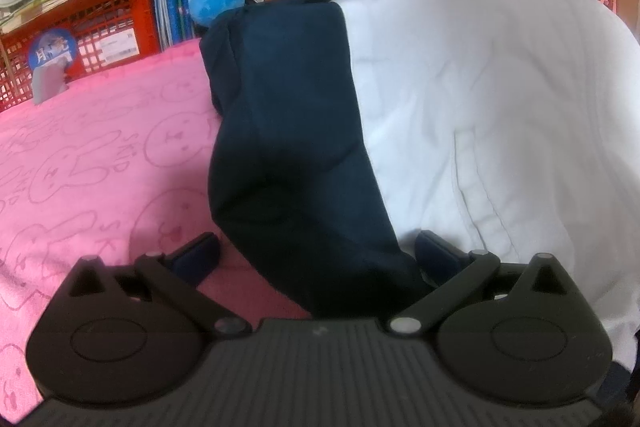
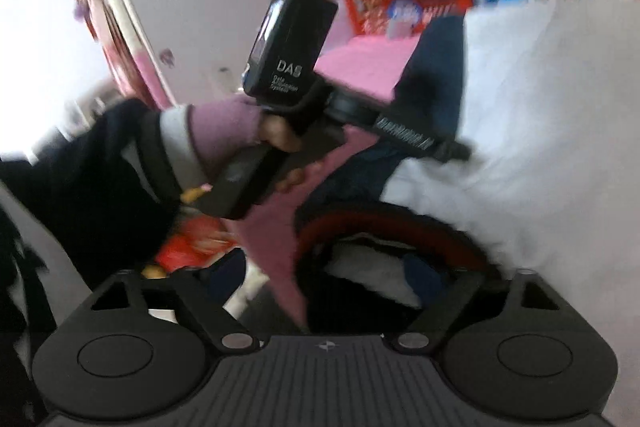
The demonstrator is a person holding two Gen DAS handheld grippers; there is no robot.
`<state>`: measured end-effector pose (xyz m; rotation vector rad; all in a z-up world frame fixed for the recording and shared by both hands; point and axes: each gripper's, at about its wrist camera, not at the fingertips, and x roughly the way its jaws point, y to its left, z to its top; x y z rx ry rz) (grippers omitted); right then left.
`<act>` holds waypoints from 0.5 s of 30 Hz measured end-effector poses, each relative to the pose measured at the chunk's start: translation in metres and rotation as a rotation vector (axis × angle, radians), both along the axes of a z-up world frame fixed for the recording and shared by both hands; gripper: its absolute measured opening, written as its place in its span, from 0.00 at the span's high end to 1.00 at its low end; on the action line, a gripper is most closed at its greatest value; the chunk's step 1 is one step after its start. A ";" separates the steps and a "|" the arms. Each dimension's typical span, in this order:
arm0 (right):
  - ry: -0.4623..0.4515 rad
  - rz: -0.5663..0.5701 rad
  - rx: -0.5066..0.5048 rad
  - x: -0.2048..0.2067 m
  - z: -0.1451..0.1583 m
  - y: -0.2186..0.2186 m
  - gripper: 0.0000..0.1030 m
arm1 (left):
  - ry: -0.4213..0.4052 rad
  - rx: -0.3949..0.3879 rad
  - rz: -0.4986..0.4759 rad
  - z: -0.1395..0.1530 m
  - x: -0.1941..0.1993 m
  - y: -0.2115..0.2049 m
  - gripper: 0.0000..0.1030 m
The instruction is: Fold clothes
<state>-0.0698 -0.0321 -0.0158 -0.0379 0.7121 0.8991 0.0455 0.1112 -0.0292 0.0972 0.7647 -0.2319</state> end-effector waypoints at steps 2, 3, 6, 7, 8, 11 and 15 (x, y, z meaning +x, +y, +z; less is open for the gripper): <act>-0.113 -0.021 -0.075 -0.013 0.004 -0.011 0.35 | -0.002 -0.001 -0.002 0.000 0.000 0.001 0.00; -0.171 -0.034 -0.125 -0.019 0.005 -0.015 0.38 | -0.002 -0.001 -0.002 0.000 0.000 0.001 0.00; -0.341 -0.080 -0.302 -0.038 0.003 -0.025 0.39 | -0.004 -0.002 -0.003 0.000 0.000 0.001 0.00; -0.387 -0.075 -0.365 -0.041 -0.001 -0.025 0.39 | -0.004 -0.002 -0.003 0.000 0.000 0.001 0.00; -0.431 -0.070 -0.428 -0.045 -0.006 -0.023 0.39 | -0.004 -0.002 -0.002 0.000 0.000 0.001 0.00; -0.540 -0.027 -0.522 -0.053 -0.023 -0.015 0.40 | -0.003 -0.002 0.001 0.000 0.000 0.000 0.00; -0.672 -0.024 -0.547 -0.051 -0.030 0.006 0.37 | -0.002 -0.002 0.005 0.001 -0.001 0.000 0.00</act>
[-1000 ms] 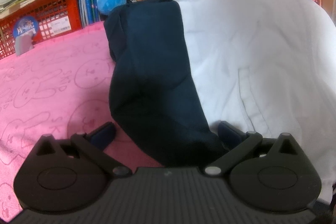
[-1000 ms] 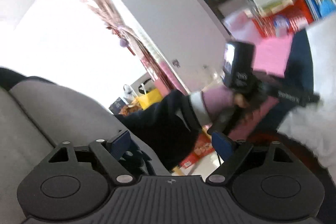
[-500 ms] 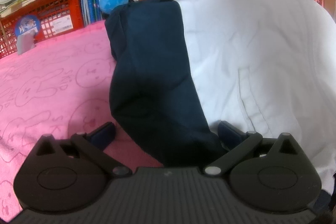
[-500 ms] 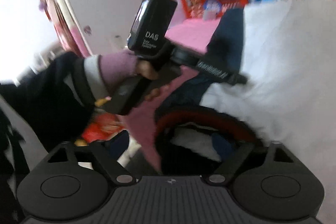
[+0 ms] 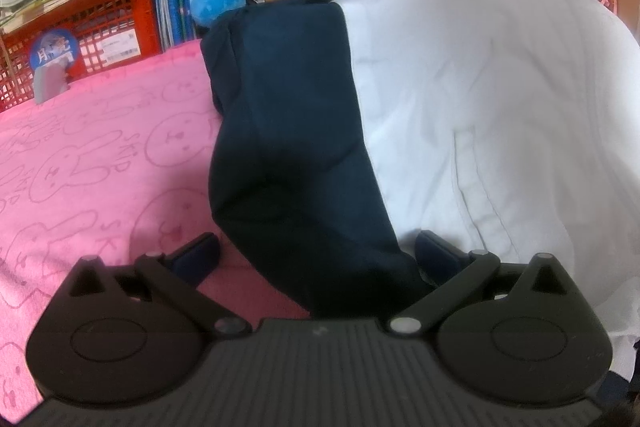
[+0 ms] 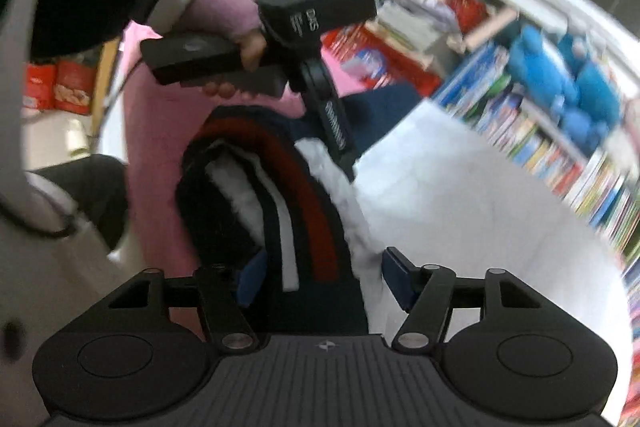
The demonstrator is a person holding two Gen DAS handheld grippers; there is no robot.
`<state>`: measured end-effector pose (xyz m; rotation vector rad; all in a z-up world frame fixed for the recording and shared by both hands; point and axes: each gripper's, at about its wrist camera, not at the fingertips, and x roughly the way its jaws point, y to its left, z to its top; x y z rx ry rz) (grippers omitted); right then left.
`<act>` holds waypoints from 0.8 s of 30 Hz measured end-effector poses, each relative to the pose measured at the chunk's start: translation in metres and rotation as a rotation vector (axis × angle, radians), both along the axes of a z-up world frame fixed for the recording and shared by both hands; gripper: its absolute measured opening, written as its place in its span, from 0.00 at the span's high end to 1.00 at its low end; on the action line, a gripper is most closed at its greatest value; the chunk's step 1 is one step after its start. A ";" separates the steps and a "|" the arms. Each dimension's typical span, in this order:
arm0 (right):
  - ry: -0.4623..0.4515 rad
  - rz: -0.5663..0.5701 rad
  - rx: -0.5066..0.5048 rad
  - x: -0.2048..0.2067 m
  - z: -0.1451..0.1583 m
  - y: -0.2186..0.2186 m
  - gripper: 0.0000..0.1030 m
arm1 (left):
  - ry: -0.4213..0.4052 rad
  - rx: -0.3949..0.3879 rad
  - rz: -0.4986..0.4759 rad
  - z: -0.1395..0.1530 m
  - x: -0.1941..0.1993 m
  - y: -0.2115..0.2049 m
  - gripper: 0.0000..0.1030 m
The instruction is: Fold clothes
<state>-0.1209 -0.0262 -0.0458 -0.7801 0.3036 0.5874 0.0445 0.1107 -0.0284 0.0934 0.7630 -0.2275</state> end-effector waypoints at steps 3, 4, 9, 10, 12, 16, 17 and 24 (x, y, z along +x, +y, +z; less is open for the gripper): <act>-0.117 -0.022 -0.023 0.011 -0.011 0.024 0.36 | -0.001 0.000 0.004 0.000 -0.001 0.000 0.00; -0.153 -0.032 -0.024 0.013 -0.013 0.029 0.36 | -0.001 0.000 0.005 0.000 -0.001 0.000 0.00; -0.314 -0.092 0.088 0.010 -0.005 0.034 0.36 | -0.004 -0.001 0.004 0.000 -0.001 -0.001 0.00; -0.344 -0.107 0.134 0.007 0.000 0.029 0.35 | -0.005 -0.002 0.004 0.000 -0.001 0.000 0.00; -0.377 -0.115 0.269 0.000 0.015 0.014 0.35 | -0.006 -0.002 0.003 0.000 -0.001 0.000 0.00; -0.320 -0.115 0.469 -0.007 0.043 -0.015 0.06 | -0.011 -0.002 -0.001 0.000 -0.002 0.001 0.00; -0.269 -0.098 0.455 -0.003 0.046 -0.018 0.07 | -0.010 -0.002 -0.001 0.000 -0.002 0.001 0.00; 0.682 0.147 0.570 0.029 0.038 -0.048 0.35 | -0.010 -0.003 -0.001 0.000 -0.002 0.001 0.00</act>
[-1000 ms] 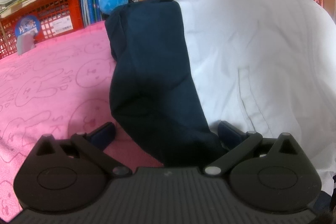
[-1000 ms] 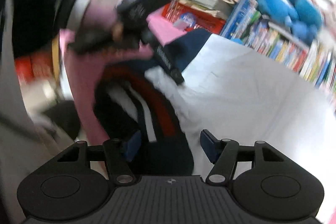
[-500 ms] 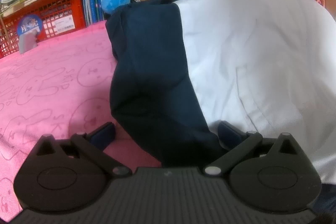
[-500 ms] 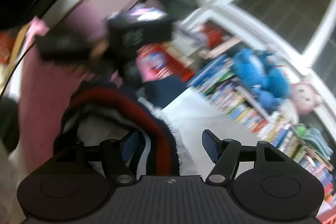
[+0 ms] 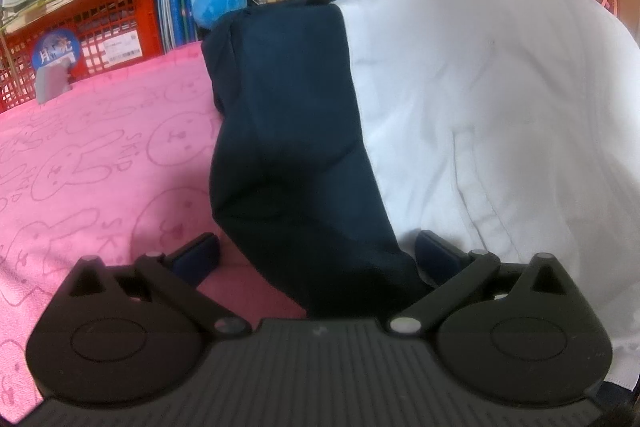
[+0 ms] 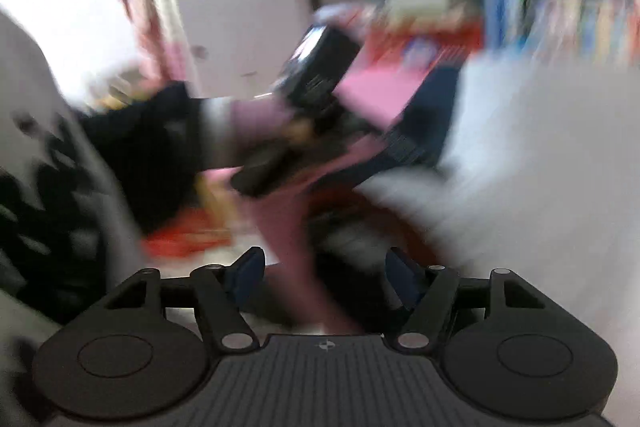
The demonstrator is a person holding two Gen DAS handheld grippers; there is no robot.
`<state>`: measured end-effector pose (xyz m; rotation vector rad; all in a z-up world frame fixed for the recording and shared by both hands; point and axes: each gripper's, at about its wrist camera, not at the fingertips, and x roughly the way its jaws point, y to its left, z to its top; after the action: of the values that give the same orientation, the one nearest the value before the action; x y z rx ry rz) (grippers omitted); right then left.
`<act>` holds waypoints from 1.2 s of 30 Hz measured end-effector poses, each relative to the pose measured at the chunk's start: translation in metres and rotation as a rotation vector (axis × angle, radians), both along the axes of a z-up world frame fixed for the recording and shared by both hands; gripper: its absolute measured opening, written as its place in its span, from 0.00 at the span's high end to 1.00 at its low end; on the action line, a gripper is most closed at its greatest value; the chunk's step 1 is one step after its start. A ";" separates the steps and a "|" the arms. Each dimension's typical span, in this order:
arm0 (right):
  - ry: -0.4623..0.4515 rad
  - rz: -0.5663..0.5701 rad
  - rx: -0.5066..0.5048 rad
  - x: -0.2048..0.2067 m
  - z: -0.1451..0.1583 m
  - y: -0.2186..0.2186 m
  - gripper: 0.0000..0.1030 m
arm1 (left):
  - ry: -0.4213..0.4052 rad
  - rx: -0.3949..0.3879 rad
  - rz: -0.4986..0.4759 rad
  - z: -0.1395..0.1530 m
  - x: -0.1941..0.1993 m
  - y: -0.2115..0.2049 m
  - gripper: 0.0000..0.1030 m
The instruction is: Fold clothes
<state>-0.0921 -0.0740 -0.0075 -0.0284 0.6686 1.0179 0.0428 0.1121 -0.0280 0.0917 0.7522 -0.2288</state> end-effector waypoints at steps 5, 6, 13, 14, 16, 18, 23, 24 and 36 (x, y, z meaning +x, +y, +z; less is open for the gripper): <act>0.053 -0.017 0.000 0.008 -0.021 0.023 0.36 | 0.002 0.001 0.002 0.000 0.000 0.000 0.00; 0.045 -0.029 0.021 0.013 -0.020 0.030 0.36 | 0.001 0.001 0.003 0.000 0.000 0.000 0.00; -0.004 -0.043 0.041 0.034 -0.027 0.082 0.36 | -0.005 0.000 0.001 0.000 -0.001 0.000 0.00; 0.013 -0.006 0.047 0.029 -0.025 0.080 0.38 | -0.008 0.000 -0.001 -0.001 -0.001 0.000 0.00; 0.033 0.047 0.059 0.018 -0.019 0.073 0.38 | -0.014 -0.001 -0.005 -0.001 -0.002 0.000 0.00; 0.055 0.064 0.099 0.010 -0.007 0.058 0.38 | -0.020 -0.003 -0.008 -0.002 -0.002 0.001 0.00; 0.193 0.036 0.302 0.016 0.023 0.010 0.38 | -0.024 -0.004 -0.007 -0.002 -0.002 0.000 0.00; 0.206 0.029 0.327 0.016 0.027 0.005 0.38 | -0.023 -0.003 -0.007 -0.002 -0.002 0.000 0.00; 0.125 0.133 0.399 -0.010 0.053 -0.008 0.35 | -0.022 -0.003 -0.011 -0.002 -0.002 0.001 0.00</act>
<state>-0.1023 -0.0817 0.0459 0.3454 0.5723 1.2749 0.0410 0.1126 -0.0304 0.0953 0.7293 -0.2395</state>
